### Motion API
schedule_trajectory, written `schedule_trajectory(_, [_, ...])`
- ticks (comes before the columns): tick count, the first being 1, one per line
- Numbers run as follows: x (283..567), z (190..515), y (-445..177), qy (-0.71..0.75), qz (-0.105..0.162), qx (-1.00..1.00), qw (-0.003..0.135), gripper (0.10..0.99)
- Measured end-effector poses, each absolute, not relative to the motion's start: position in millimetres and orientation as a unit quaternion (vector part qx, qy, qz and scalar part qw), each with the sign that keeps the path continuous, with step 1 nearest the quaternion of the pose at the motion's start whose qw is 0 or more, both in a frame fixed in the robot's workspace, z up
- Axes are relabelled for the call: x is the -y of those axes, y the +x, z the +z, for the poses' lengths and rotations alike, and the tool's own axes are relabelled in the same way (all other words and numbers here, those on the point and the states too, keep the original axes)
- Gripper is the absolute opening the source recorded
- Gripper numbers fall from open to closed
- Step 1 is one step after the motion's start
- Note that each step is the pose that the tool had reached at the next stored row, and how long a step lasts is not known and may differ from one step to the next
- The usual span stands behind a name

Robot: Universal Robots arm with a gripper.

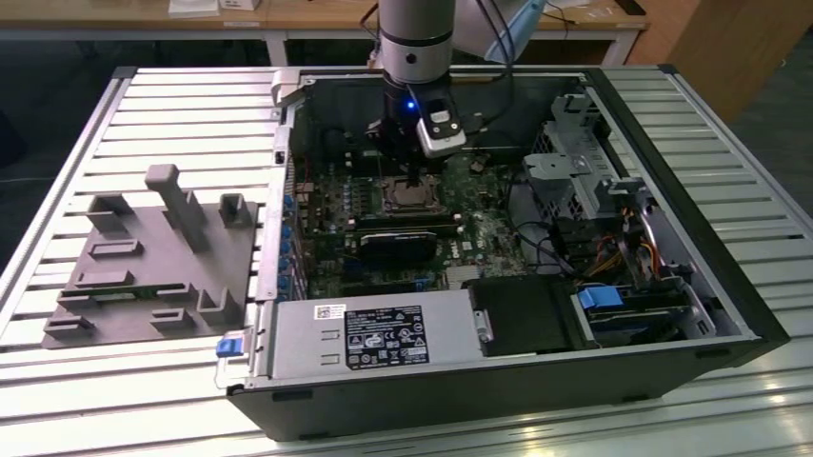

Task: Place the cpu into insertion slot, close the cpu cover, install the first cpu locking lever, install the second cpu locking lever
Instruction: 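Close the cpu cover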

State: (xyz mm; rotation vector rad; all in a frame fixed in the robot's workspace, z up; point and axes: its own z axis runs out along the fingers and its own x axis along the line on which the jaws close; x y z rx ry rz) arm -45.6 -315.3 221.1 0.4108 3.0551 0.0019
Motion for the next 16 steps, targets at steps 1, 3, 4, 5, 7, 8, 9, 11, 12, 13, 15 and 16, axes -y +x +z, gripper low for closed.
schedule_trajectory(1, [315.3,221.1,-45.7,0.124,0.000,-0.992,0.030,0.102])
schedule_trajectory(3, [315.2,221.1,-45.7,0.106,0.000,-0.994,0.030,0.102])
schedule_trajectory(4, [315.2,221.0,-45.6,0.097,0.000,-0.995,0.030,0.102])
schedule_trajectory(5, [315.2,220.8,-45.7,0.088,0.000,-0.996,0.030,0.102])
schedule_trajectory(7, [315.3,220.7,-45.7,0.070,0.000,-0.997,0.030,0.102])
schedule_trajectory(8, [315.2,220.7,-45.7,0.065,0.001,-0.997,0.030,0.102])
schedule_trajectory(9, [315.2,220.7,-45.7,0.065,0.001,-0.997,0.030,0.102])
schedule_trajectory(11, [315.2,220.7,-45.7,0.064,0.001,-0.997,0.030,0.102])
schedule_trajectory(12, [315.3,220.6,-45.6,0.064,0.001,-0.998,0.029,0.102])
schedule_trajectory(13, [315.3,220.6,-45.4,0.064,0.000,-0.998,0.025,0.102])
schedule_trajectory(15, [315.3,220.4,-45.1,0.064,0.000,-0.998,0.017,0.102])
schedule_trajectory(16, [315.3,220.5,-45.1,0.064,0.000,-0.998,0.017,0.102])
